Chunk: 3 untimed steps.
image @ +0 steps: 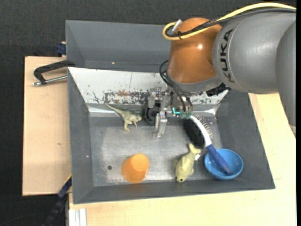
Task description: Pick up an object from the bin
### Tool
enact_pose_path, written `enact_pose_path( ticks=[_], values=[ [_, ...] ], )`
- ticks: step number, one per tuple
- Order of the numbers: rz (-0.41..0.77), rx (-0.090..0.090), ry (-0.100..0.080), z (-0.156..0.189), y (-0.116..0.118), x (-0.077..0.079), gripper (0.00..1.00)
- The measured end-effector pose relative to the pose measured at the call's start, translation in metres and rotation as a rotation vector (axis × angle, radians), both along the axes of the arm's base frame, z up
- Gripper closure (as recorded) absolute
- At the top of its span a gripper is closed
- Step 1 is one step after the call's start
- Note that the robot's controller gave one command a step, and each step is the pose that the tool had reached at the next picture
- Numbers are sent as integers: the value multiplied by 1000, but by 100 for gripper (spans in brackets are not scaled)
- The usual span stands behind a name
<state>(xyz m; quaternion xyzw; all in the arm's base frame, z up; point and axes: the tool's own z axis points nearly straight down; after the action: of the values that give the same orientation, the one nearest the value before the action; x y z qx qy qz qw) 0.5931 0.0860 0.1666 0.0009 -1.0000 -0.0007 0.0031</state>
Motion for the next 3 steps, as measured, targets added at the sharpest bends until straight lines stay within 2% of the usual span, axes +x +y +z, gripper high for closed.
enact_pose_path(
  ticks=[1,2,3],
  values=[
    [43,-2,4,-63,-25,-67,0],
    [-20,5,-9,-43,56,-86,0],
    [-325,-1,0,-96,96,-99,0]
  ],
)
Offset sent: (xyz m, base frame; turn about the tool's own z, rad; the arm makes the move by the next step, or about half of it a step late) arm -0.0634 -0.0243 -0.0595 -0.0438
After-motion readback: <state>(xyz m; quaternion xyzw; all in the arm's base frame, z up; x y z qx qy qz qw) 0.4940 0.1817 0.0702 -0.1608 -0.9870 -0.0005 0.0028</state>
